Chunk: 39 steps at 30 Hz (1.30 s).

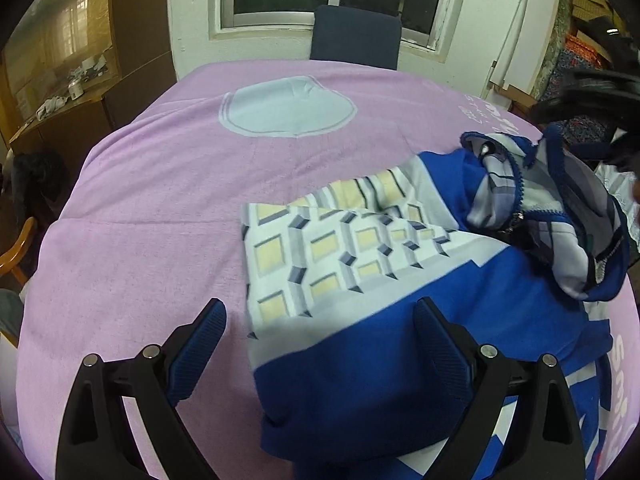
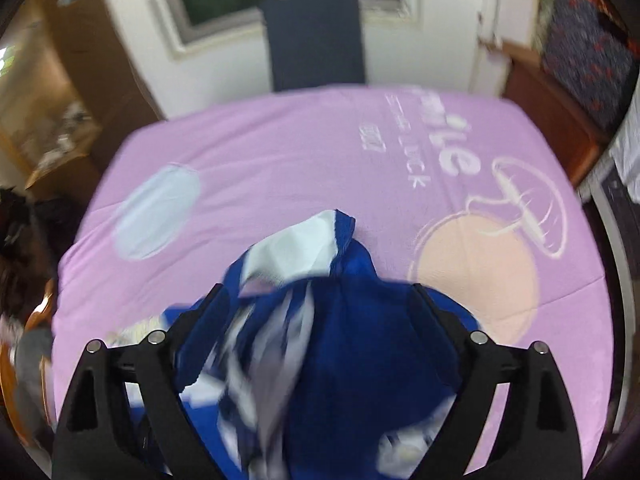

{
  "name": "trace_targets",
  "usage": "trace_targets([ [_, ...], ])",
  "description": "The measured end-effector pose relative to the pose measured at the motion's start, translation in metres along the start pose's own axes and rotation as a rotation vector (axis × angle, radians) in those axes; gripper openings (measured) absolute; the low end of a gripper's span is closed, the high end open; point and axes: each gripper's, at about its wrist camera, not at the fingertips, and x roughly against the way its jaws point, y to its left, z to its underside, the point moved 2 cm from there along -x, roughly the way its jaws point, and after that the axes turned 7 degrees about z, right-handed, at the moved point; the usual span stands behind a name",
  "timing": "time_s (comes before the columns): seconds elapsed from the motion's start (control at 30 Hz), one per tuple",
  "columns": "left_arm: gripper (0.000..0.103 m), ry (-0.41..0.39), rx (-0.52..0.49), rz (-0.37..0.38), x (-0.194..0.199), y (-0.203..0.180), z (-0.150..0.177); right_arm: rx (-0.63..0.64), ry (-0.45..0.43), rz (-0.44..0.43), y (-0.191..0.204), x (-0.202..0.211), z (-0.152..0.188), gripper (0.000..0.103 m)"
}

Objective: Fold large clothes
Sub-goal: 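Grasp the hood with the right tool and lift it over the hoodie body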

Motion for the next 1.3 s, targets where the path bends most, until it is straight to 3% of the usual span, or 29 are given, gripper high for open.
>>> trace_targets([
  [0.07,0.096,0.006,0.019,0.008,-0.001,0.005,-0.002,-0.008,0.052,0.007,0.006,-0.027,-0.002,0.087],
  [0.1,0.096,0.008,0.028,0.013,-0.001,0.008,-0.003,0.005,0.097,0.022,0.011,-0.042,-0.002,0.076],
  [0.13,0.096,0.010,0.036,0.016,-0.002,0.011,-0.004,0.011,0.118,0.032,0.013,-0.050,0.001,0.035],
  [0.17,0.096,0.010,0.041,0.016,-0.002,0.012,-0.004,0.015,0.135,0.022,0.015,-0.054,0.004,0.018],
  [0.2,0.096,0.008,0.046,0.016,-0.001,0.014,-0.005,0.017,0.139,0.001,0.015,-0.054,0.008,0.013],
  [0.23,0.096,0.005,0.052,0.016,0.000,0.016,-0.005,0.022,0.099,-0.005,0.016,-0.046,0.008,0.013],
  [0.37,0.096,-0.024,0.075,-0.004,0.006,0.026,-0.008,0.192,-0.245,-0.057,0.038,0.043,0.021,0.012],
  [0.4,0.096,-0.033,0.085,-0.012,0.009,0.030,-0.008,0.268,-0.357,-0.103,0.045,0.082,0.035,0.012],
  [0.5,0.096,-0.072,0.145,-0.012,0.025,0.048,-0.006,0.472,-0.551,-0.144,0.060,0.152,0.090,0.013],
  [0.6,0.095,-0.121,0.217,-0.009,0.053,0.070,0.010,0.713,-0.556,-0.150,0.062,0.177,0.175,0.018],
  [0.63,0.095,-0.127,0.234,-0.005,0.061,0.076,0.019,0.782,-0.531,-0.134,0.059,0.172,0.200,0.031],
  [0.67,0.095,-0.128,0.246,-0.001,0.066,0.080,0.027,0.832,-0.506,-0.107,0.055,0.166,0.222,0.055],
  [0.7,0.095,-0.123,0.260,0.006,0.072,0.085,0.036,0.883,-0.473,-0.055,0.046,0.155,0.251,0.064],
  [0.77,0.095,-0.103,0.283,0.035,0.082,0.090,0.056,0.907,-0.430,-0.025,0.029,0.142,0.284,0.067],
  [0.9,0.094,-0.081,0.289,0.112,0.094,0.082,0.073,0.720,-0.353,-0.116,-0.010,0.138,0.301,0.069],
  [1.0,0.095,-0.057,0.253,0.172,0.095,0.056,0.070,0.462,-0.325,-0.232,-0.040,0.140,0.282,0.076],
  [1.07,0.095,-0.041,0.195,0.193,0.093,0.029,0.066,0.276,-0.261,-0.321,-0.058,0.132,0.269,0.076],
  [1.17,0.095,-0.010,0.075,0.165,0.082,-0.011,0.063,0.053,-0.128,-0.482,-0.071,0.111,0.252,0.076],
  [1.3,0.095,0.037,0.023,0.090,0.061,-0.031,0.072,-0.077,-0.072,-0.558,-0.063,0.096,0.241,0.083],
])
